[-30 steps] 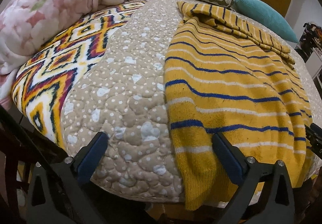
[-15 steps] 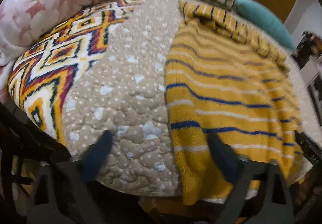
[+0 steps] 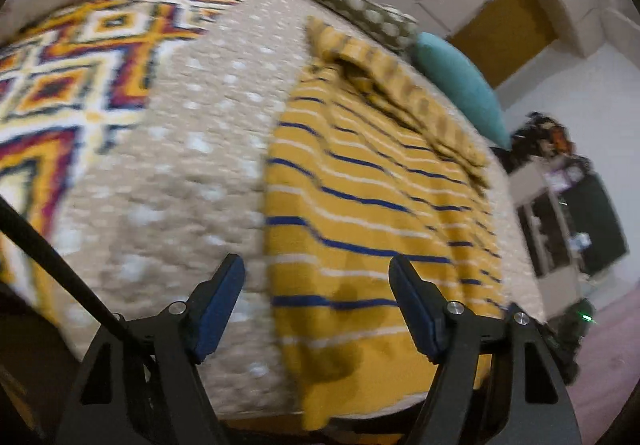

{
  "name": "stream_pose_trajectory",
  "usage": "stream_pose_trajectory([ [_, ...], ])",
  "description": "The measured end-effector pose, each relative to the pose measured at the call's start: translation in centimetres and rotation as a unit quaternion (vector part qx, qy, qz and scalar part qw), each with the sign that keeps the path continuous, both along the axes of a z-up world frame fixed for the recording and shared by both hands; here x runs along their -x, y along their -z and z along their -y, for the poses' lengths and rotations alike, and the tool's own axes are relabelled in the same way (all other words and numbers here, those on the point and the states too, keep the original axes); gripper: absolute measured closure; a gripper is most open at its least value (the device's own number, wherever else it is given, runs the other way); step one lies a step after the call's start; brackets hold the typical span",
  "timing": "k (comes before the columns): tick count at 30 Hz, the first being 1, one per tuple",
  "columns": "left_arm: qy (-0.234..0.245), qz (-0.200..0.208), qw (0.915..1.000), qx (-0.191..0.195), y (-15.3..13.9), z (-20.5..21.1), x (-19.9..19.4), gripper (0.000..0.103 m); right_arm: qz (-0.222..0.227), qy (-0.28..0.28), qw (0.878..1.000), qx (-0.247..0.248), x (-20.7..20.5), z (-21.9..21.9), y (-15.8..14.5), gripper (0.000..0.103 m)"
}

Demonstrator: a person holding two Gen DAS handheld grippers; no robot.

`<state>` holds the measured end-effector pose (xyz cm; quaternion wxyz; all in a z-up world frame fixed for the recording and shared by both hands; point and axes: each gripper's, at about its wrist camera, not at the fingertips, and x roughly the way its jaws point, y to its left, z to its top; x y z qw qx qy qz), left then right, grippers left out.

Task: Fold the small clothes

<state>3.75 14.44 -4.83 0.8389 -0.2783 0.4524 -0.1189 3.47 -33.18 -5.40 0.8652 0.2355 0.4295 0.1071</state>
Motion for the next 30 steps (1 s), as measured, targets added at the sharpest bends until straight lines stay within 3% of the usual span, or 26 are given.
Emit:
stream_pose_trajectory([
  [3,0.026,0.002,0.9984,0.05,0.4,1.2,-0.1,0.035,0.001,-0.024,0.997,-0.072,-0.2,0.0,0.6,0.038],
  [6,0.034,-0.004,0.9974,0.064,0.9,2.2,0.2,0.04,-0.004,-0.055,0.988,-0.141,-0.4,-0.6,1.4,0.039],
  [13,0.054,-0.008,0.9966,0.062,1.2,4.0,2.0,0.045,-0.013,-0.105,0.975,-0.196,0.5,-3.4,2.6,0.045],
  [21,0.048,-0.001,0.9989,0.0,1.0,5.6,2.4,0.045,-0.017,-0.102,0.981,-0.167,1.8,-5.3,2.7,0.052],
  [25,0.046,-0.003,0.9975,-0.054,0.6,7.1,2.4,0.047,-0.016,-0.11,0.982,-0.152,2.0,-6.0,2.6,0.057],
  [26,0.046,-0.005,0.9962,-0.073,0.4,7.4,2.5,0.05,-0.018,-0.112,0.982,-0.149,2.1,-6.2,2.7,0.059],
  [27,0.045,-0.008,0.994,-0.099,0.3,7.8,2.5,0.06,-0.019,-0.111,0.983,-0.147,2.1,-6.2,2.8,0.065],
  [28,0.043,-0.012,0.991,-0.126,0.2,8.0,2.3,0.077,-0.022,-0.11,0.983,-0.147,2.1,-6.4,2.8,0.074],
  [30,0.04,-0.021,0.9892,-0.14,-0.1,7.7,1.7,0.088,-0.032,-0.105,0.983,-0.146,1.8,-6.2,3.1,0.089],
])
